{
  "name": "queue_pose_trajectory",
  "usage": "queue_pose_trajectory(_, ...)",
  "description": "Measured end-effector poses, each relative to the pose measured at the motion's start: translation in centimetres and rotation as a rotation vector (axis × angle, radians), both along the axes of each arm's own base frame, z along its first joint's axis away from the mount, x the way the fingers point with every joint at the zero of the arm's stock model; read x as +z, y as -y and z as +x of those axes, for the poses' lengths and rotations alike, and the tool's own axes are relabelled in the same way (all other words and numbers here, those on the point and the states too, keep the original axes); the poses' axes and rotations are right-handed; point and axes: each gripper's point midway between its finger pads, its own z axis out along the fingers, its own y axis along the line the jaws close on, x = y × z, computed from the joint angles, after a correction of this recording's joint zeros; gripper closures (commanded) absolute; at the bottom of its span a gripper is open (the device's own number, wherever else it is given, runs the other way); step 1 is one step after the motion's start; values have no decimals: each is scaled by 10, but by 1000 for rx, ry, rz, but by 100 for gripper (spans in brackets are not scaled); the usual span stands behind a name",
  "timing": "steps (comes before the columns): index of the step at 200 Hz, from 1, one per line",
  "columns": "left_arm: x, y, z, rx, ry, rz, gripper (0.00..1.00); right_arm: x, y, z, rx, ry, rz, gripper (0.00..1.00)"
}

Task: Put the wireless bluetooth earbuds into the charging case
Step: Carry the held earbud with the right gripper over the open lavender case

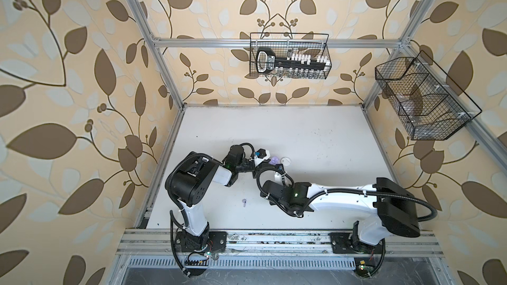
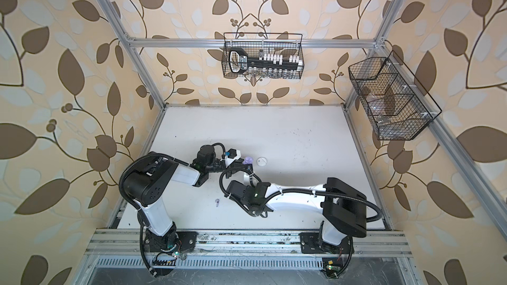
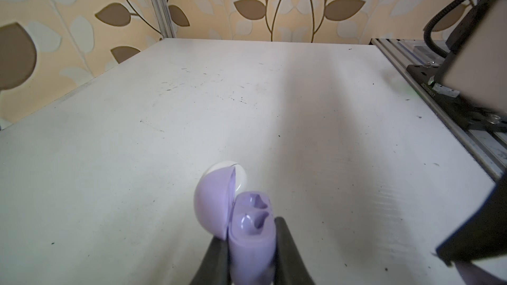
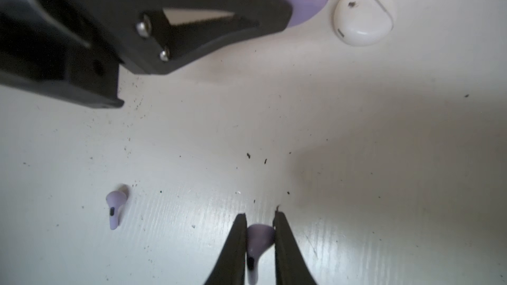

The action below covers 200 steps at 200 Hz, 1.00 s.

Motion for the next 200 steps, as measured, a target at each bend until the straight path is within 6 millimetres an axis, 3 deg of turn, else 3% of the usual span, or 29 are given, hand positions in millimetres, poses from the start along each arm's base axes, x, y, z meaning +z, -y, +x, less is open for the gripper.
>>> queue_pose_trajectory(77, -1, 0, 0, 1, -7, 0, 99, 44, 48, 29, -156, 132, 151, 82)
queue_pose_trajectory(149, -1, 0, 0, 1, -7, 0, 99, 63, 51, 64, -235, 212, 279, 81)
queue_pose_trajectory(200, -1, 0, 0, 2, -7, 0, 99, 57, 47, 83, -265, 242, 328, 81)
